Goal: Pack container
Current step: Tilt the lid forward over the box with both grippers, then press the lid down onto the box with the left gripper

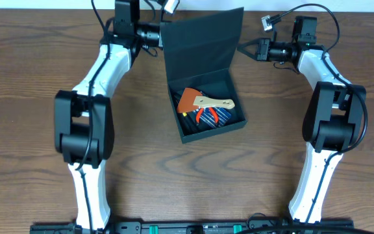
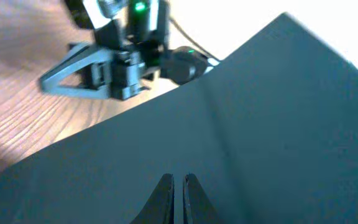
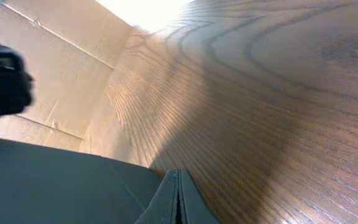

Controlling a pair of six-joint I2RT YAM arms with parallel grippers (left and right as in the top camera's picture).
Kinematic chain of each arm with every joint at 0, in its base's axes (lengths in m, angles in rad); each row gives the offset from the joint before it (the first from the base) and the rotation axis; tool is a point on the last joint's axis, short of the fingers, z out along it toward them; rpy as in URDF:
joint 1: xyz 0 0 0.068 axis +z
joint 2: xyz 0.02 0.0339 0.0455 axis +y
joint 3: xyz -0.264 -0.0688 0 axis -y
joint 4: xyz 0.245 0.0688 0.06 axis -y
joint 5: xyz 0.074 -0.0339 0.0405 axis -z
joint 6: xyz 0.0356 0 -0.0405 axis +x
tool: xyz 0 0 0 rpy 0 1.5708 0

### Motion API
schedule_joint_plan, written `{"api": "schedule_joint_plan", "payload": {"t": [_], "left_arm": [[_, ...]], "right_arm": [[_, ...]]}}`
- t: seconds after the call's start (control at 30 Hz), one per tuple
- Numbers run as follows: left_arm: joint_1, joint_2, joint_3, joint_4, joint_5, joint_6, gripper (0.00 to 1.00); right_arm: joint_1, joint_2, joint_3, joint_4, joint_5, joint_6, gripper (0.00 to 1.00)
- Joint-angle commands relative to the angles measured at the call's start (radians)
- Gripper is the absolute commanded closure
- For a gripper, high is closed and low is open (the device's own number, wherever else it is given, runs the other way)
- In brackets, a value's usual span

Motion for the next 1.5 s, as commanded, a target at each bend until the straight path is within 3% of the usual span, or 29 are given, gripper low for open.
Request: {"api": "schedule_joint_plan", "payload": {"t": [0.0,0.2,0.5,0.87,1.13,1.47], "left_arm": [[-0.013,-0.038,0.0,-0.037,-0.003,-0.011,0.95],[-0.044,-0.047,0.0,-0.164,-0.063,0.02,0.95],[-0.09,-0.053,0.0,-0.689,-0.302,0.326,0.95],[-0.121,-0.154,0.0,-1.098,-0.771,0.357,0.95],[-0.258,-0.24,0.0,-1.148,-0.967,0.304,0.94],[-0.404,-0.244,0.0,-1.17,-1.212,0.224,0.95]], "right_arm": [[-0.003,-0.007,0.025,-0.003,-0.014,0.012,0.99],[-0.003,-0.007,0.025,-0.003,-0.029,0.012,0.99],[-0.005,-0.007,0.025,-0.003,-0.036,0.019,0.99],[-0.004,-0.007,0.025,-0.033,-0.022,0.019,0.99],[-0.003,-0.008,0.025,-0.209,0.095,-0.073,0.99],[0.03,-0.02,0.071,-0.624,0.487,-0.333,0.99]]}}
